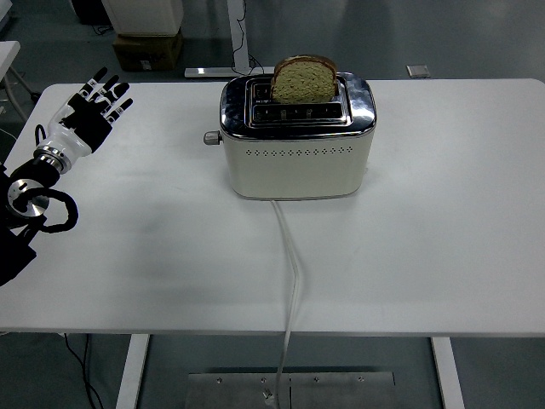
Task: Press down toaster
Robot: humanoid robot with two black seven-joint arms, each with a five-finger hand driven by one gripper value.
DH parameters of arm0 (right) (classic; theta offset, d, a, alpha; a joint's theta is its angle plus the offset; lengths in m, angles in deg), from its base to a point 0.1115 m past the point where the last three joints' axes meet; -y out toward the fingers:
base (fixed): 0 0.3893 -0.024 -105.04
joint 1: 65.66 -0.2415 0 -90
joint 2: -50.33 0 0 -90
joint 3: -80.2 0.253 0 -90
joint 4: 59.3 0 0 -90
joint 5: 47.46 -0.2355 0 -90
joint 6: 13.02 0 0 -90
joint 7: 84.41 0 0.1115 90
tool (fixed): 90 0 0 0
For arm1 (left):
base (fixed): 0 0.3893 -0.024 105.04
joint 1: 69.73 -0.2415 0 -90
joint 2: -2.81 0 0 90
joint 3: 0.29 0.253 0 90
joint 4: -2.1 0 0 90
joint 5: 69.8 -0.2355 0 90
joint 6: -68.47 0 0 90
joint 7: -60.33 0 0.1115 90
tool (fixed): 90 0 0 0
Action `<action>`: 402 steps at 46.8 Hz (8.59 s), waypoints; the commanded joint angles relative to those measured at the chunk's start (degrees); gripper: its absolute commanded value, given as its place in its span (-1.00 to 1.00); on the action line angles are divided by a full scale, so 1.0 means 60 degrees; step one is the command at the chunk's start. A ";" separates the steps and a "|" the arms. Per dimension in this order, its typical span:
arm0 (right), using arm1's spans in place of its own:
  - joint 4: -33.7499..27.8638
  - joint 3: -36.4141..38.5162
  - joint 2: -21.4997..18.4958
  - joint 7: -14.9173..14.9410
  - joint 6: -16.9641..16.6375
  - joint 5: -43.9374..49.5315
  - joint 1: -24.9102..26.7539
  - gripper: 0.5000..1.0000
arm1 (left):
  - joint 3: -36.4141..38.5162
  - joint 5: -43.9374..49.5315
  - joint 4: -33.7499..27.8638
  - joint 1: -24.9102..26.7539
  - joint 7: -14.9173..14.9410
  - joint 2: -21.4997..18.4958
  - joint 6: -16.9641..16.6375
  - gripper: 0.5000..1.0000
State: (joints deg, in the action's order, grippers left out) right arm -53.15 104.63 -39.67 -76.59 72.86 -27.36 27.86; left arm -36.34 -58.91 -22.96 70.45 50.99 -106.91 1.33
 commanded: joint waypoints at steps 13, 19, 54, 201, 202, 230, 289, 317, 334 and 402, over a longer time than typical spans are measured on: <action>0.0000 -0.0015 0.0000 0.0000 -0.0002 -0.0009 -0.0001 1.00 | 0.0060 -0.0072 -0.0363 0.0337 0.0136 -0.0213 -0.0060 1.00; 0.0000 -0.0015 0.0000 0.0000 -0.0002 -0.0009 -0.0001 0.99 | 0.0148 -0.0116 -0.1475 0.0293 0.0165 -0.0608 -0.0104 1.00; 0.0000 -0.0015 0.0000 0.0000 -0.0002 0.0005 -0.0001 1.00 | 0.1700 -0.3366 -0.7629 0.1567 0.1703 -0.4549 -0.1218 1.00; 0.0000 0.0000 0.0000 0.0000 -0.0002 0.0005 -0.0001 1.00 | 0.6301 -0.7016 -0.5711 0.4292 0.2773 -0.2572 0.0438 1.00; 0.0000 0.0000 0.0000 0.0000 -0.0002 -0.0009 -0.0001 1.00 | 0.6301 -0.7016 -0.5711 0.4249 0.2773 -0.2557 0.0423 1.00; 0.0000 0.0000 0.0000 0.0000 -0.0002 -0.0009 0.0014 1.00 | 0.6301 -0.6987 -0.5565 0.3941 0.2773 -0.2513 0.0394 1.00; 0.0000 -0.0015 0.0000 -0.0131 -0.0002 0.0005 0.0014 1.00 | 0.6271 -0.6855 -0.5213 0.3853 0.2773 -0.2294 0.0189 1.00; 0.0000 -0.0015 0.0000 -0.0131 -0.0002 0.0005 0.0014 1.00 | 0.6271 -0.6855 -0.5213 0.4175 0.2773 -0.2484 0.0189 1.00; 0.0000 -0.0015 0.0000 -0.0131 -0.0002 0.0005 0.0014 1.00 | 0.6271 -0.6855 -0.5213 0.4175 0.2773 -0.2352 0.0174 1.00; 0.0000 0.0000 0.0000 -0.0131 -0.0002 0.0005 0.0014 0.99 | 0.6286 -0.6869 -0.5198 0.3897 0.2773 -0.1942 0.0115 1.00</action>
State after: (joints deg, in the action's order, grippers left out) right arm -53.15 104.61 -39.67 -77.38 72.85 -27.33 27.95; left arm 1.38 -100.12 -54.18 93.85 67.64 -118.84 2.02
